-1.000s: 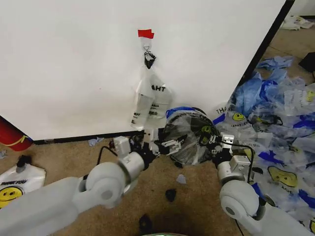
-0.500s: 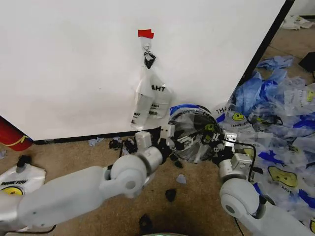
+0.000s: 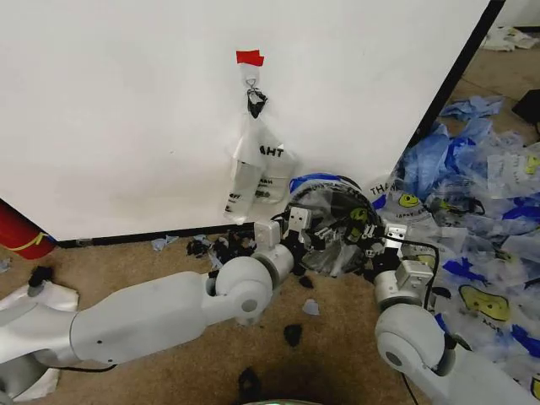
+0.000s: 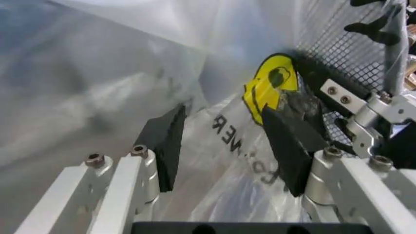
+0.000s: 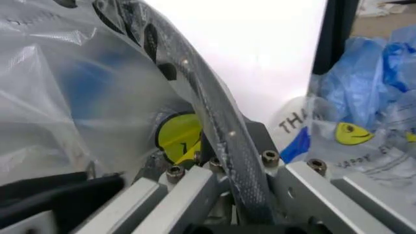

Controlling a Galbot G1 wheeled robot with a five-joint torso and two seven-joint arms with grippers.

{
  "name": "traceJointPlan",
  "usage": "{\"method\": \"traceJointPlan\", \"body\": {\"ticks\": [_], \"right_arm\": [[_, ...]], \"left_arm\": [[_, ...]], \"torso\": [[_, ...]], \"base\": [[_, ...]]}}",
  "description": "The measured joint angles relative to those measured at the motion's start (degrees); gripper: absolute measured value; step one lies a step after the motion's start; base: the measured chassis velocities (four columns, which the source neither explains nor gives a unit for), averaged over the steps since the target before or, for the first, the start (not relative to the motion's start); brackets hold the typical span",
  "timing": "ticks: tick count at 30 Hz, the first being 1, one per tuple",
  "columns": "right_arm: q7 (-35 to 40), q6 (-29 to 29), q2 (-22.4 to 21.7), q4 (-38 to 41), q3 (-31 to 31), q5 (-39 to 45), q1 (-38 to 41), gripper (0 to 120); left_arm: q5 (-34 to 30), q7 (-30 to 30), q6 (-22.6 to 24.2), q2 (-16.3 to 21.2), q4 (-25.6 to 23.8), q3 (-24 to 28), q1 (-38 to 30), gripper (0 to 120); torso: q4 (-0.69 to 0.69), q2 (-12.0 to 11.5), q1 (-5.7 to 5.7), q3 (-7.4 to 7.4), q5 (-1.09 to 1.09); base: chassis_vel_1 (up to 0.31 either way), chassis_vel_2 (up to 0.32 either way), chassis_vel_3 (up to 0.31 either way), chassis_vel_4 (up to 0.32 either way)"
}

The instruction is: Pick up the garbage bag from the wall and place it over the trash bin.

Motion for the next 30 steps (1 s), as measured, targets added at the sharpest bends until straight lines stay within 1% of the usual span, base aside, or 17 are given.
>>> {"method": "traceJointPlan", "body": {"ticks": [4, 10, 14, 19, 24, 28, 29, 30], "right_arm": [[-0.1, 0.1, 0.5, -0.3, -1.7, 0.5, 1.0, 0], [0.0, 0.1, 0.9, -1.6, -4.8, 0.7, 3.6, 0], [0.4, -0.3, 1.3, -2.5, -6.5, 1.3, 5.8, 0], [1.1, -0.4, 1.5, -2.9, -7.3, 1.5, 7.1, 0], [1.4, -0.7, 1.6, -3.2, -8.1, 2.4, 8.7, 0], [1.7, -1.0, 2.2, -3.4, -9.3, 3.0, 10.1, 0], [1.7, -1.0, 2.4, -3.4, -9.5, 3.0, 10.3, 0], [1.7, -1.0, 2.4, -3.4, -9.5, 3.0, 10.3, 0]], "left_arm": [[0.3, -0.2, -0.1, -0.1, 0.7, 0.2, -0.5, 49], [1.0, -1.5, -0.2, -0.5, 1.5, 0.9, -1.1, 53], [2.6, -2.7, 0.1, -0.8, 2.2, 1.6, -1.3, 50], [4.2, -4.1, 1.0, -1.1, 2.8, 2.3, -1.4, 49], [5.6, -6.8, 2.6, -2.5, 5.0, 3.6, -2.4, 49], [6.0, -9.1, 3.7, -5.1, 7.7, 4.9, -3.7, 38], [6.1, -9.2, 3.8, -5.5, 8.2, 5.0, -3.9, 33], [6.1, -9.2, 3.8, -5.5, 8.2, 5.0, -3.9, 33]], "torso": [[0.01, 0.0, 0.0, 0.0, 0.0], [0.0, 0.0, 0.0, 0.0, 0.0], [0.01, 0.0, 0.0, 0.0, 0.0], [0.0, 0.0, 0.0, 0.0, 0.0], [0.0, 0.0, 0.0, 0.0, 0.0], [0.0, 0.0, 0.0, 0.0, 0.01], [0.0, 0.0, 0.0, 0.0, 0.0], [0.0, 0.0, 0.0, 0.0, 0.0]], "base": [[0.0, 0.0, 0.0, 0.0], [0.0, 0.0, 0.0, 0.0], [0.0, 0.0, 0.0, 0.0], [0.0, 0.0, 0.0, 0.0], [0.0, 0.0, 0.0, 0.0], [0.0, 0.0, 0.0, 0.0], [0.0, 0.0, 0.0, 0.0], [0.0, 0.0, 0.0, 0.0]]}}
